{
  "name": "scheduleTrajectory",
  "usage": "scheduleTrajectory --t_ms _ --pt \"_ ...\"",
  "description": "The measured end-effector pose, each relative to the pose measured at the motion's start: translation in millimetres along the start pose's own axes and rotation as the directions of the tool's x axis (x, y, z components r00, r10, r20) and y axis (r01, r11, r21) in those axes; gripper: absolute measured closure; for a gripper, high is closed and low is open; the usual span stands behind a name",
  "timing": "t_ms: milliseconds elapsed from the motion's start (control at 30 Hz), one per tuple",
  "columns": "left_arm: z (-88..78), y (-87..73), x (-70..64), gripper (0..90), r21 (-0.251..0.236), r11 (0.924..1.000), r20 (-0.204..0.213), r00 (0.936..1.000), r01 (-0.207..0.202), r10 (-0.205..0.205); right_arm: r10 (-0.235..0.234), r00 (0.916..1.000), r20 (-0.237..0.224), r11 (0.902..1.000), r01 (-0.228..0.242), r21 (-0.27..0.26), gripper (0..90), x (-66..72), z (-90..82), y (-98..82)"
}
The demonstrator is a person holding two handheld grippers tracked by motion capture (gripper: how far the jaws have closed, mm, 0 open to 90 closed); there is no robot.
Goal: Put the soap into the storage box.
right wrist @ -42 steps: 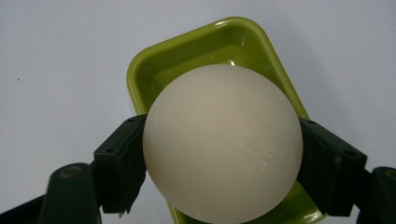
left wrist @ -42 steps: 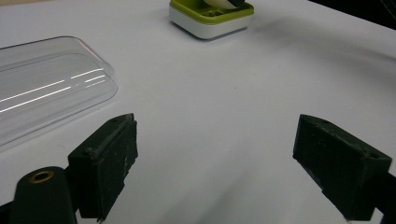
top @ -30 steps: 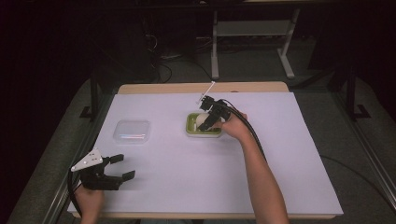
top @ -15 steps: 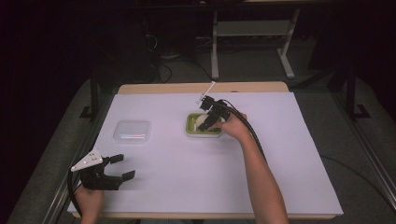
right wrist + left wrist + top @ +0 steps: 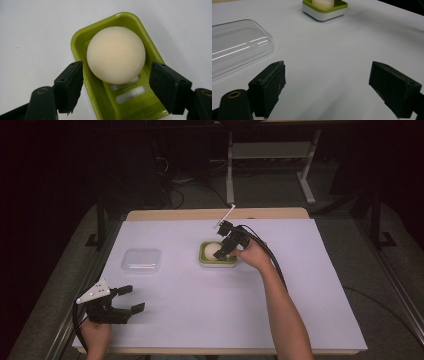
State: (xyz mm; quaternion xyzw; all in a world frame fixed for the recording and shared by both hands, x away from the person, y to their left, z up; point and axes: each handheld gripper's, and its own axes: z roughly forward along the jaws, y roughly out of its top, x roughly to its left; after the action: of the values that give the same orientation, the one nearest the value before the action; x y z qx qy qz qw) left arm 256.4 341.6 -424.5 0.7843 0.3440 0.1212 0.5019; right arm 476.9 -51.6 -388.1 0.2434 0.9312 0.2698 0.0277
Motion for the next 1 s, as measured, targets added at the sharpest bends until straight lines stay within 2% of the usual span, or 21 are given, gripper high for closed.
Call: scheduleTrajectory --t_ms 267,467,500,667,1000 --pt "0.1 0.2 -0.3 13.3 0.010 0.9999 -0.002 0.9999 -0.011 0.011 -0.011 0.9996 -0.027 0.9999 0.011 -0.005 24.9 6.9 -15.0 -3.4" --pt "0.5 0.2 -1.0 13.3 0.005 1.0000 -0.002 1.0000 -0.005 0.005 -0.010 0.9996 -0.026 0.9997 0.010 -0.021 24.3 7.7 -21.9 -7.5" --pt "0.5 0.2 -0.9 13.2 0.007 1.0000 -0.002 1.0000 -0.005 0.005 -0.005 0.9997 -0.025 0.9993 0.004 -0.036 24.2 8.2 -23.7 -11.0" --pt "1.2 0.1 -1.8 13.3 0.000 1.0000 0.001 1.0000 0.005 -0.005 0.014 0.9993 -0.035 0.9993 -0.015 -0.036 23.8 7.4 -26.4 -17.7" --pt "1.3 0.3 -1.6 13.3 0.007 1.0000 0.001 1.0000 -0.002 0.002 0.036 0.9984 -0.043 0.9979 -0.038 -0.053 22.5 7.9 -31.1 -33.3"
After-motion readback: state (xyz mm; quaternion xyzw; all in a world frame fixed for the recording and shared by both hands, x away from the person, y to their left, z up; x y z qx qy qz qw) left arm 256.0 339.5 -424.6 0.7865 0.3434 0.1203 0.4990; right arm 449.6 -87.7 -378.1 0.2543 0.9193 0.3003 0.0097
